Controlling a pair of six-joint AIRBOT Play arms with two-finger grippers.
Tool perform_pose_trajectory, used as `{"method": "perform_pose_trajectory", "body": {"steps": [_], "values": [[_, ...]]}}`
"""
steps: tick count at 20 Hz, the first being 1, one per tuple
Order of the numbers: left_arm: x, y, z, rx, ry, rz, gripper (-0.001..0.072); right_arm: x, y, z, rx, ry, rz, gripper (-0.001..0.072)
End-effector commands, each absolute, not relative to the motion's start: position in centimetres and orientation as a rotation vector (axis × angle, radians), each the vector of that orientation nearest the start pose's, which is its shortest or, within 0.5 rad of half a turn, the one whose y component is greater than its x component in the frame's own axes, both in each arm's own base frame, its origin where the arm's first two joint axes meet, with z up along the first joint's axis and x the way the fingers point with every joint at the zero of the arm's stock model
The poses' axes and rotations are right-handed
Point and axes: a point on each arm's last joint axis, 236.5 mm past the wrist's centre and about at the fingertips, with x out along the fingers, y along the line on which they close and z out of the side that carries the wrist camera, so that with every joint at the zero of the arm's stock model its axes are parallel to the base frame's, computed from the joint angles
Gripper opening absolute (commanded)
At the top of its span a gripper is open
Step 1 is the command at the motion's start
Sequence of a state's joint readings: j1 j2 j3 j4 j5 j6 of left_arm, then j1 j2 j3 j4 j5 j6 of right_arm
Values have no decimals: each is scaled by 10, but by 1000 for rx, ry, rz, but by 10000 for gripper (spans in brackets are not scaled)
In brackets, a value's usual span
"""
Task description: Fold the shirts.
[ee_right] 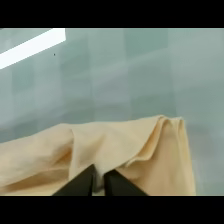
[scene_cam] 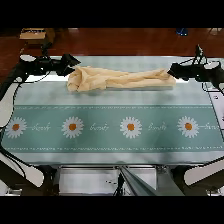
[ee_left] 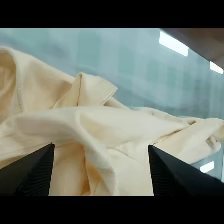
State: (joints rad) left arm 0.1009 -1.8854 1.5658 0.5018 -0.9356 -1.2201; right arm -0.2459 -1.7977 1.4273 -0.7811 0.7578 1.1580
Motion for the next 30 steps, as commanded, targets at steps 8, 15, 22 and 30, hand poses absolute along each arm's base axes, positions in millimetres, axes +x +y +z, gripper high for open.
{"method": "perform_pose_trajectory", "body": {"steps": [8, 15, 22, 30], "values": [[524, -83, 3, -875, 1103, -556, 684, 520, -135, -4, 316, 909, -116, 568], [518, -99, 3, -861, 1130, -592, 683, 517, -78, -57, 1068, 1006, 126, 605], [514, -115, 3, -846, 1145, -617, 682, 565, -9, -70, 1070, 918, 179, 590], [492, -130, 15, -828, 1203, -703, 424, 584, 35, -44, 902, 845, 199, 28]]}}
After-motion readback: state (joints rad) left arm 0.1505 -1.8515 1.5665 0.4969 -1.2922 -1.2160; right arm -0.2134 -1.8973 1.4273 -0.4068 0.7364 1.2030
